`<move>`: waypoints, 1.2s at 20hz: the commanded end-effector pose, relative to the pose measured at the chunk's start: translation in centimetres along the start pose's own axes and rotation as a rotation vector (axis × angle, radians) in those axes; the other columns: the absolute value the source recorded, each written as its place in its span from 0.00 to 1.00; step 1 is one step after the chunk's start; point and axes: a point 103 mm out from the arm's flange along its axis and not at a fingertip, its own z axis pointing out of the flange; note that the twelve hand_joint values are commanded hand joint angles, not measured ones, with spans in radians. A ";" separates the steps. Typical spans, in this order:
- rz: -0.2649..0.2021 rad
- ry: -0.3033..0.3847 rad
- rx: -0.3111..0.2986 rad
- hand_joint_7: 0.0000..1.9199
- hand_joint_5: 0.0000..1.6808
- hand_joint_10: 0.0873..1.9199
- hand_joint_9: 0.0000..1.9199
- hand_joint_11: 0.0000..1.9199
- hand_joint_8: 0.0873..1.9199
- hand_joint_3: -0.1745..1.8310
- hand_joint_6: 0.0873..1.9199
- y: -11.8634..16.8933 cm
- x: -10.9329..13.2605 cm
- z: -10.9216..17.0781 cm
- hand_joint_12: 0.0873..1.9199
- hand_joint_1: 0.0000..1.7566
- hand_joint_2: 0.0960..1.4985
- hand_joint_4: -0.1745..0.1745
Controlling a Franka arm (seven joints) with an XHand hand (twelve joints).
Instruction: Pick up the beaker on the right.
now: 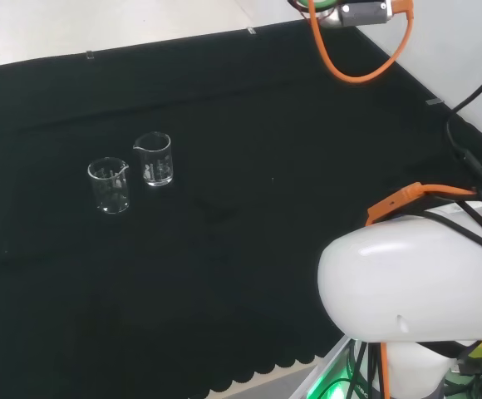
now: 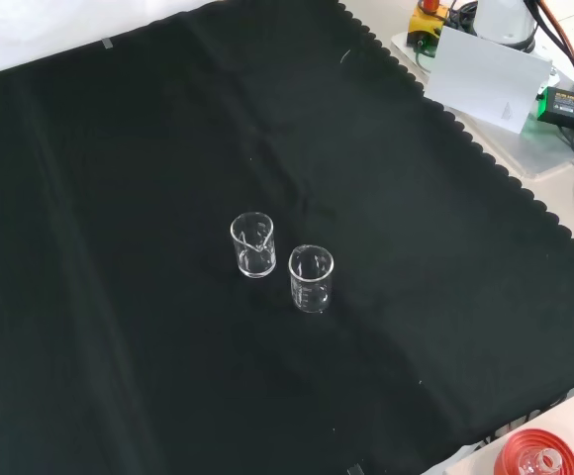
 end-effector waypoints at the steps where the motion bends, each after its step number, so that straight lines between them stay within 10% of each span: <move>1: 0.040 0.035 0.014 0.02 0.11 0.34 0.02 0.00 0.22 0.14 0.00 2.3 -3.0 2.8 0.47 0.19 0.87 0.36; 24: -0.133 0.228 0.088 0.01 0.11 0.35 0.04 0.00 0.25 0.13 0.00 17.8 -2.2 18.1 0.49 0.25 0.79 0.35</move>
